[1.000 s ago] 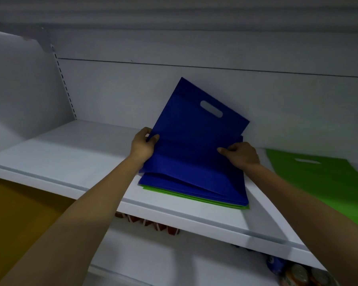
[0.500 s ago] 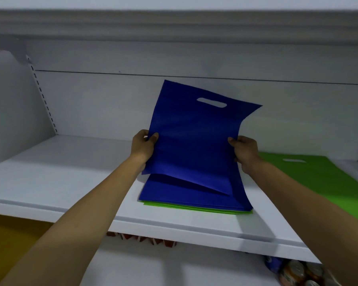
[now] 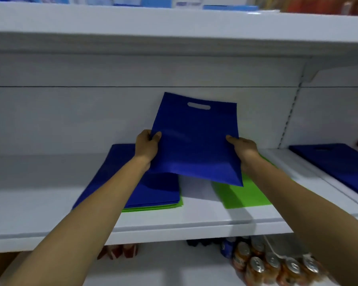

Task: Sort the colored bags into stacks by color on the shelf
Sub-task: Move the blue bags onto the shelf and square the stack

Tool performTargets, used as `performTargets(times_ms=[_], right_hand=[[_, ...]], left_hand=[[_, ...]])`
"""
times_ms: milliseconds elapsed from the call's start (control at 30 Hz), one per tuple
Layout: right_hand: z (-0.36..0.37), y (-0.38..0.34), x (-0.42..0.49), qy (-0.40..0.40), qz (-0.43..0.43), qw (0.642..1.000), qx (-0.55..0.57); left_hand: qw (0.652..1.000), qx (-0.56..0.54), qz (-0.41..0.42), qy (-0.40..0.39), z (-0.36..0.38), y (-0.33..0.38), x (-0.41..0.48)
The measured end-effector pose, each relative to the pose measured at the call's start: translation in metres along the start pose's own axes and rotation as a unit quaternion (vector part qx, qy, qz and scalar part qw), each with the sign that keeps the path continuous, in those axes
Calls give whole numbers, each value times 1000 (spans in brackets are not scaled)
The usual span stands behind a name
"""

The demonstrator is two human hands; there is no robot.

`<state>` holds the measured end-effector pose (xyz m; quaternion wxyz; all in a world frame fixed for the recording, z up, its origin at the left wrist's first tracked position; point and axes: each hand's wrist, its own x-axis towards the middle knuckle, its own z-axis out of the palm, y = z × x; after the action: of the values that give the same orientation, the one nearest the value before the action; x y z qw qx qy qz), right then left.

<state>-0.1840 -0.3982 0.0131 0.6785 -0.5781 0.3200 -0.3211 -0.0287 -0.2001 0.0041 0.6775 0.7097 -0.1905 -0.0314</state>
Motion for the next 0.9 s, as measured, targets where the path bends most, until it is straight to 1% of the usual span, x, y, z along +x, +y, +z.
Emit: performTargets(times_ms=[67, 200, 300, 433, 633, 700, 833, 900], right_hand=[[-33, -5, -1, 12, -9, 1000, -10], [-112, -16, 1, 57, -55, 996, -33], [-174, -25, -2, 72, -74, 994, -46], [-259, -31, -8, 99, -71, 990, -72], [-372, -26, -23, 135, -59, 984, -100], [-399, -22, -27, 151, -55, 982, -99], [-442, -17, -24, 189, -50, 975, -109], [-457, -15, -19, 199, -42, 971, -122]], left_hand=[[1000, 1, 0, -12, 34, 8, -12], [999, 25, -8, -48, 100, 22, -40], [996, 42, 1, -76, 150, 32, -70], [994, 28, 18, -100, 218, 43, -113], [984, 69, 31, -164, 296, 41, -165], [979, 67, 35, -190, 316, 38, -180], [972, 28, 22, -232, 350, 33, -201], [967, 32, 19, -250, 365, 31, -206]])
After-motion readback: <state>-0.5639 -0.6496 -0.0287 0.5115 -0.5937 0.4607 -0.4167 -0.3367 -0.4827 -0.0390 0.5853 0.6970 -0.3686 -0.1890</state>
